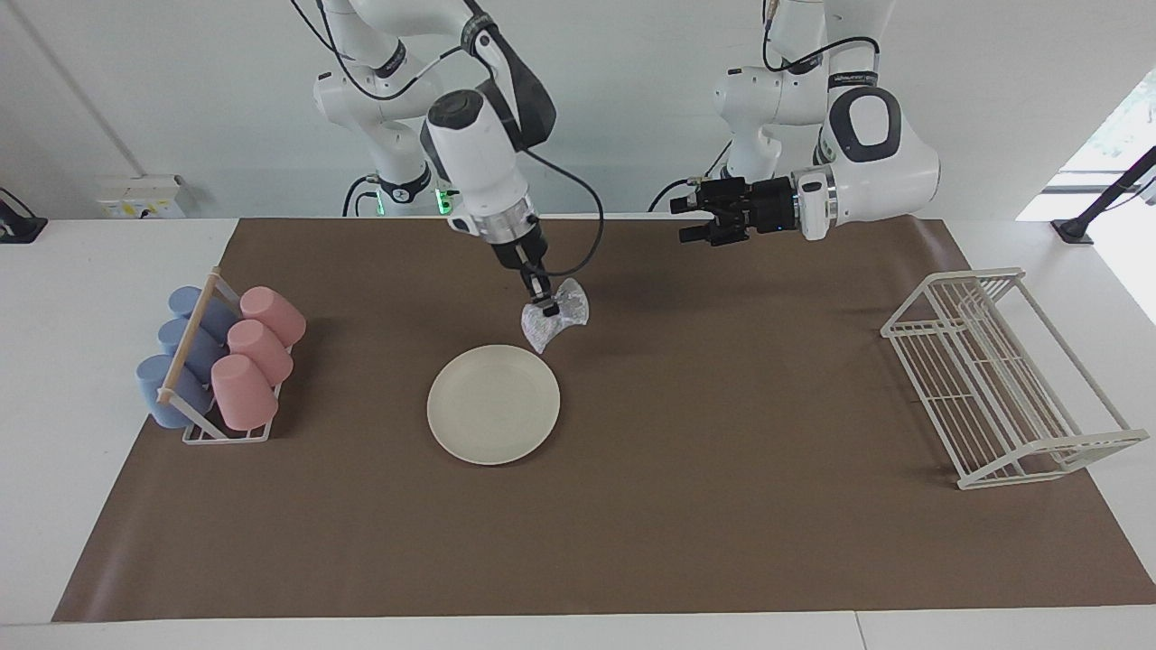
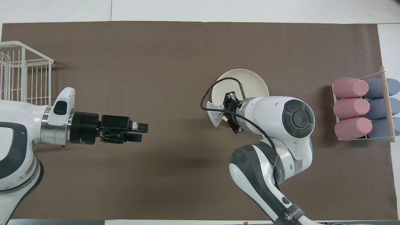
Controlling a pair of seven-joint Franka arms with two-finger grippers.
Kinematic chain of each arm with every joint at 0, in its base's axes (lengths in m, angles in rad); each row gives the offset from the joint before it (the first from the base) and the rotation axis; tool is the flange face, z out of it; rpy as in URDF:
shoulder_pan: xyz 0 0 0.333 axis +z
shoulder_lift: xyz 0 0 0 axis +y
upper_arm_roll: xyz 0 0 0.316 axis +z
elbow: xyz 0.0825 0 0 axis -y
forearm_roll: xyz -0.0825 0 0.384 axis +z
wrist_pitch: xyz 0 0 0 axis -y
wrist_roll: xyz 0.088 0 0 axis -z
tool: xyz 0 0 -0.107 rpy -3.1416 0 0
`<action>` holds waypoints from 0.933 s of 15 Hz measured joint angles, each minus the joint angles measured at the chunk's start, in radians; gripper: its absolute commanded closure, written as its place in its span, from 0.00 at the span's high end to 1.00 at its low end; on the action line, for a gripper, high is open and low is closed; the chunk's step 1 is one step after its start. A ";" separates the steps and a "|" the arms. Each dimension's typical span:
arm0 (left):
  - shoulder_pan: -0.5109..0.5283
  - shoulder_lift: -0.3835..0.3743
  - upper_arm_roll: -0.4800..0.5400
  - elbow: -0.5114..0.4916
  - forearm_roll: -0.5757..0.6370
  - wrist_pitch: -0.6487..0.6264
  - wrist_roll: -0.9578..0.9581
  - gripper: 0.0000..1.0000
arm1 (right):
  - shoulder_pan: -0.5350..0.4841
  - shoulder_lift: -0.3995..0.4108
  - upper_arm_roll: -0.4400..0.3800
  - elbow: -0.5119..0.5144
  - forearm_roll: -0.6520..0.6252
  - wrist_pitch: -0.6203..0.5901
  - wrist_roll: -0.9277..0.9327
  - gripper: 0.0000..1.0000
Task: Wipe plate with sponge
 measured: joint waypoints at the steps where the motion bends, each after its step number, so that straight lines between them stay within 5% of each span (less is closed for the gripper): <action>1: 0.017 0.000 0.000 0.018 0.062 -0.025 -0.002 1.00 | -0.008 0.005 0.000 -0.013 0.000 0.007 -0.013 0.00; 10: 0.090 -0.001 0.004 0.137 0.625 -0.109 -0.001 1.00 | -0.063 0.132 0.003 -0.030 0.000 0.114 -0.205 0.00; 14: 0.098 -0.001 0.005 0.150 0.725 -0.095 0.000 1.00 | -0.142 0.141 0.003 -0.023 0.000 0.132 -0.362 0.00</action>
